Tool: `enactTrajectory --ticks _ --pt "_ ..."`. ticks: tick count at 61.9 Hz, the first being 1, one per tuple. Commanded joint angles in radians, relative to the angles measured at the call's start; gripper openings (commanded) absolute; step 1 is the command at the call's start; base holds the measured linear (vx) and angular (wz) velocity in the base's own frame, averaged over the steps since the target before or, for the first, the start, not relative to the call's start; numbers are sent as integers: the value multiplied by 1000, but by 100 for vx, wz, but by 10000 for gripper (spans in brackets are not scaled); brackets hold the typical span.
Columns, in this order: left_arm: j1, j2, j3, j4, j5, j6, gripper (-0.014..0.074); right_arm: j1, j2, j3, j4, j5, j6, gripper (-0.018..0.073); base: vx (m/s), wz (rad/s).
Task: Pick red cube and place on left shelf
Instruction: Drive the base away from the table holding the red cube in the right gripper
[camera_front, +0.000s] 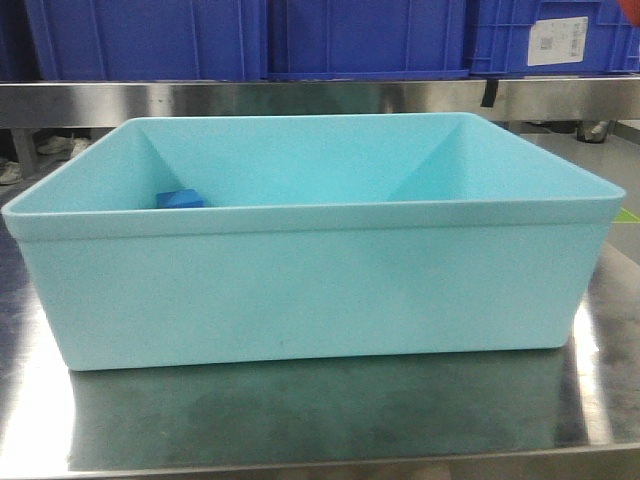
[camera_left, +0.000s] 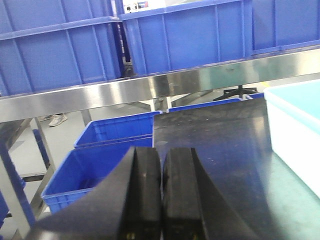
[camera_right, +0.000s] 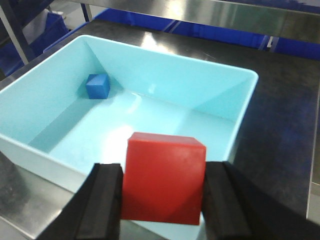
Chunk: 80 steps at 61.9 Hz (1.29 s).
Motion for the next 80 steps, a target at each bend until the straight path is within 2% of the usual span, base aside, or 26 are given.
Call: enactTrajectory --ticks 1,17,26,36,80 --pt "-1 -4 22 -5 -90 1 106 -16 -49 24 -16 -106 -8 57 -1 -6" --pt "-1 -4 22 -5 -90 1 106 -186 -178 140 -16 -135 -8 57 -1 -6" --pt "-1 -4 22 -5 -90 1 106 -254 -226 171 -16 -165 -8 57 -2 -14" --pt "-1 -4 22 -5 -90 1 106 -260 -245 194 -16 -210 -8 57 -2 -10" --pt "-1 -4 22 -5 -90 1 106 -260 -245 193 -16 -220 -8 57 0 -2"
